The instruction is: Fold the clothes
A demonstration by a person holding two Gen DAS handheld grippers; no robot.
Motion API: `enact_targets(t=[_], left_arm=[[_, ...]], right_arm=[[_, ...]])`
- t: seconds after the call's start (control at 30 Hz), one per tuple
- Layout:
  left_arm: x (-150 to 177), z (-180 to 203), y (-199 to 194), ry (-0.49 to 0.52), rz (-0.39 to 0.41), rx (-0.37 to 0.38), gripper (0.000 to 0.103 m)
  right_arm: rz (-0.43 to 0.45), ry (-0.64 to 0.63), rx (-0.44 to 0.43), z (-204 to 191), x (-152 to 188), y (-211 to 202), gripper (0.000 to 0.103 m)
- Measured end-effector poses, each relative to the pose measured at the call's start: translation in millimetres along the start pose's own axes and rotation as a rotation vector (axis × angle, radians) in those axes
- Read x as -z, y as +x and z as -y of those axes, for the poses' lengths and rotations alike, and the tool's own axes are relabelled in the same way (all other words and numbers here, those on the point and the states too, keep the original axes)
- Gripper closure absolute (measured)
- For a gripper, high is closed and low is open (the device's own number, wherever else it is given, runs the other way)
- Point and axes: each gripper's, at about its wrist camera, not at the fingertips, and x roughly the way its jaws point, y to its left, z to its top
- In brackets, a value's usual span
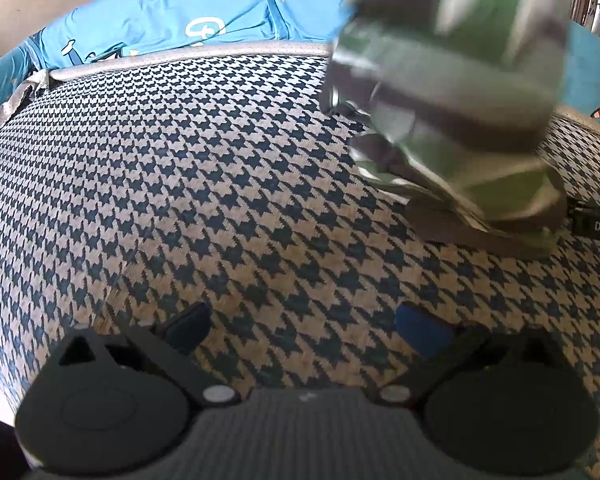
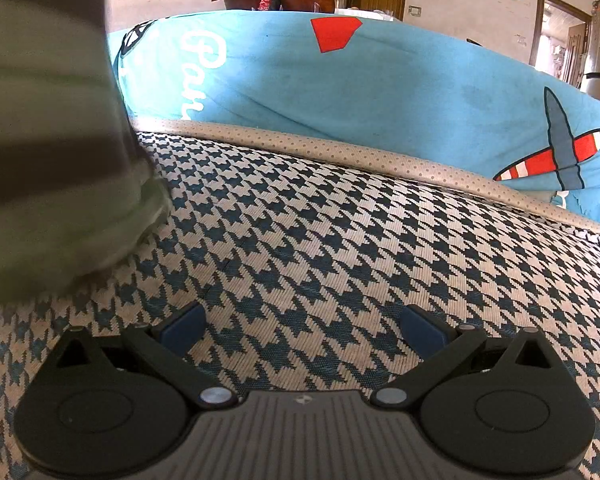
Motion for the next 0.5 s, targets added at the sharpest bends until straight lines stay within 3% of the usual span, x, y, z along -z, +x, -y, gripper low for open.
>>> enact_targets(t=[0.13, 0.5], left_arm=[[-12, 0, -1, -0.009, -0.009, -0.001, 0.0], [-3, 12, -5, -0.004, -0.003, -0.011, 0.0]], right_arm=[[0.0, 0.0, 0.0, 0, 0, -1, 0.0], [0.0, 0.0, 0.0, -1, 0, 4, 0.0]])
